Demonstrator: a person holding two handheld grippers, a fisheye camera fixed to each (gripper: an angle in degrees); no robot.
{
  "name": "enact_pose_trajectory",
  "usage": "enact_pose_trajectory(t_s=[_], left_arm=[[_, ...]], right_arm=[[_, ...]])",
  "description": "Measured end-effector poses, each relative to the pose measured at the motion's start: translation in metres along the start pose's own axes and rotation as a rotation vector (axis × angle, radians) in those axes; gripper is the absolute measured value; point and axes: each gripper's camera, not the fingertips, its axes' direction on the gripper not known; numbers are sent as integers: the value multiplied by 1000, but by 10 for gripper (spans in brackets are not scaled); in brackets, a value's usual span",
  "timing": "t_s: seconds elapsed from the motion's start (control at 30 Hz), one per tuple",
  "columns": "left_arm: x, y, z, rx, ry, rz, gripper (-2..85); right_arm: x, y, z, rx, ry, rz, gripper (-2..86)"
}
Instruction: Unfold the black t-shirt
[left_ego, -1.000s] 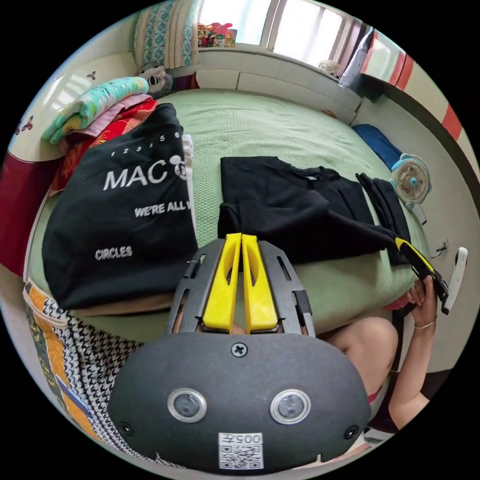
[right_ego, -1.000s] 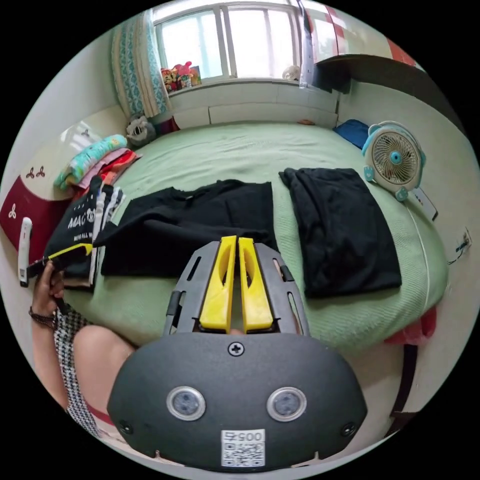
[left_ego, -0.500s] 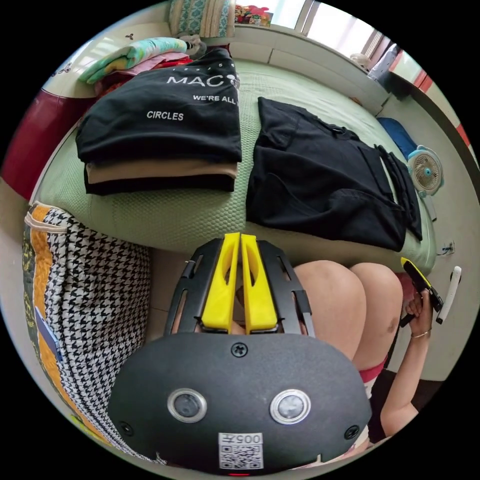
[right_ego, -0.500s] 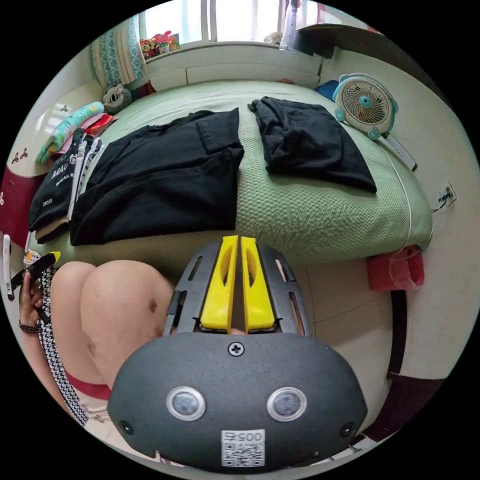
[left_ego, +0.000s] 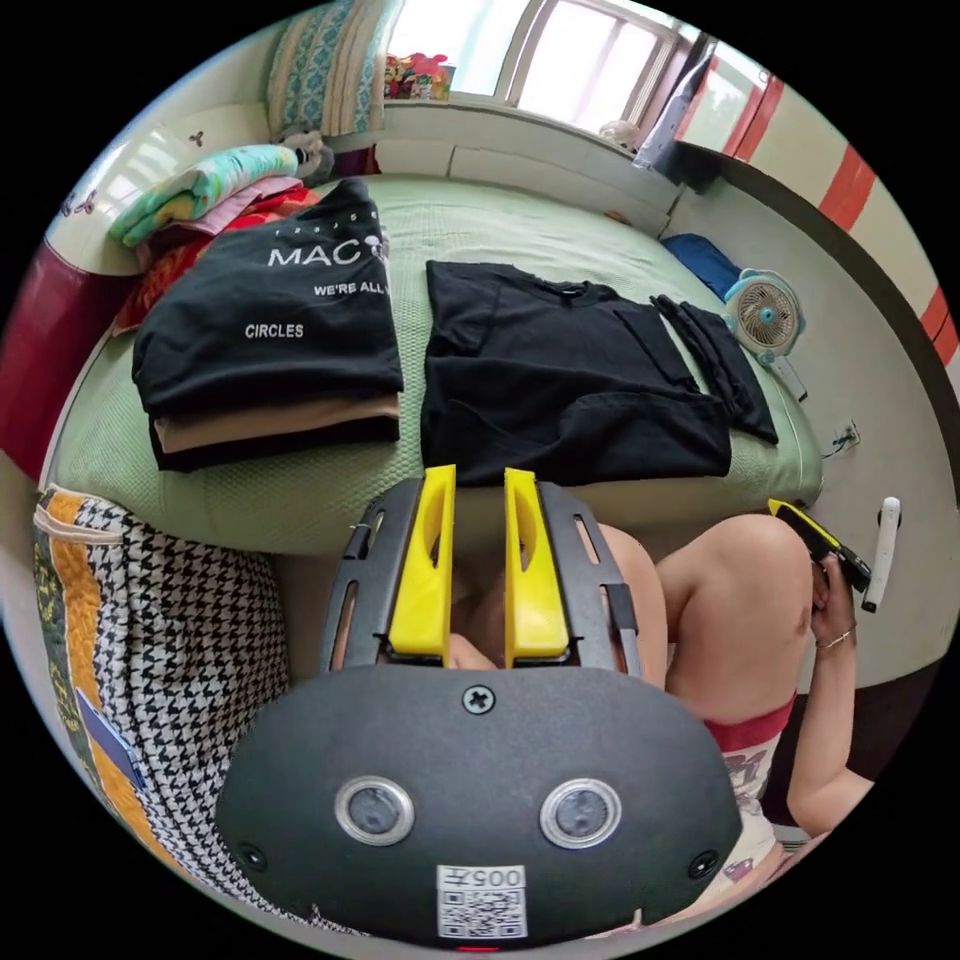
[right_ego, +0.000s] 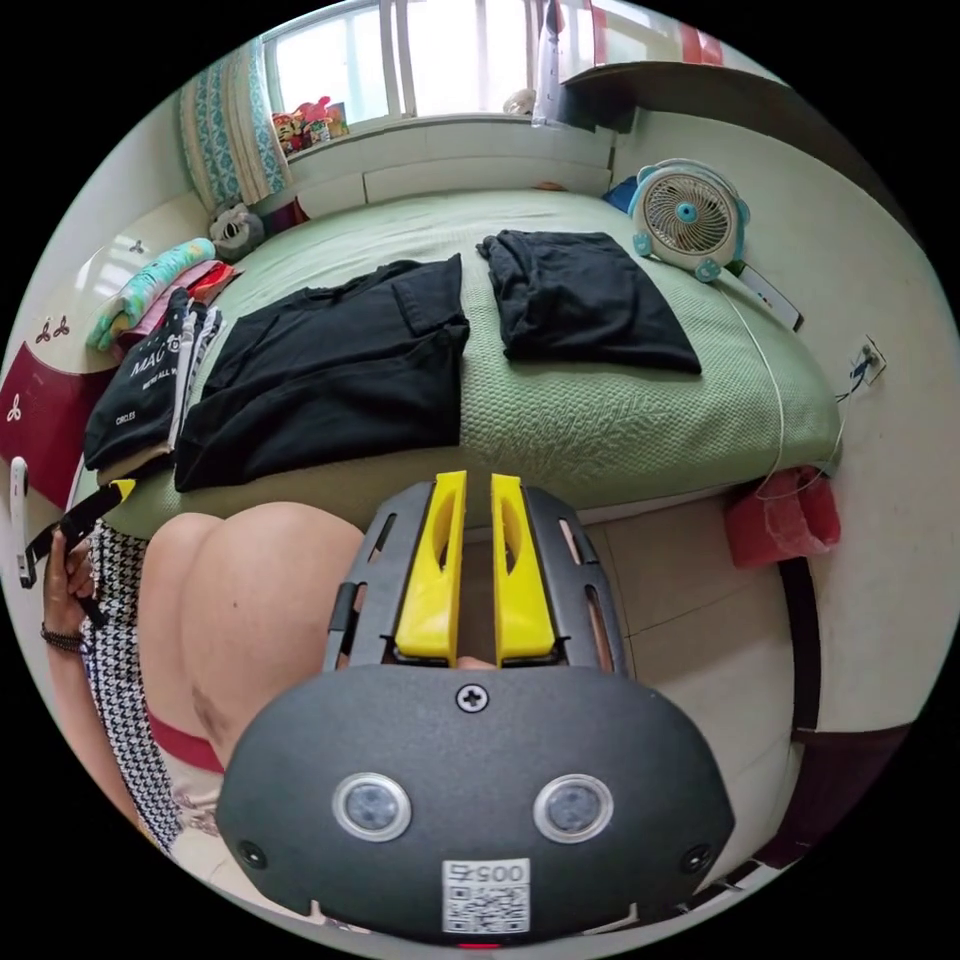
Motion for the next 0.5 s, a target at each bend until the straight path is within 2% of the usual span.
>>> enact_pose_trajectory(t_s=[0.33,0.5], left_arm=[[6,-3,10,14,-20,27,97],[10,-14,32,-49,-55,42,105]], right_arm=[[28,27,1,-6,-3,33,43],[35,18,4,26,-26,45,62]])
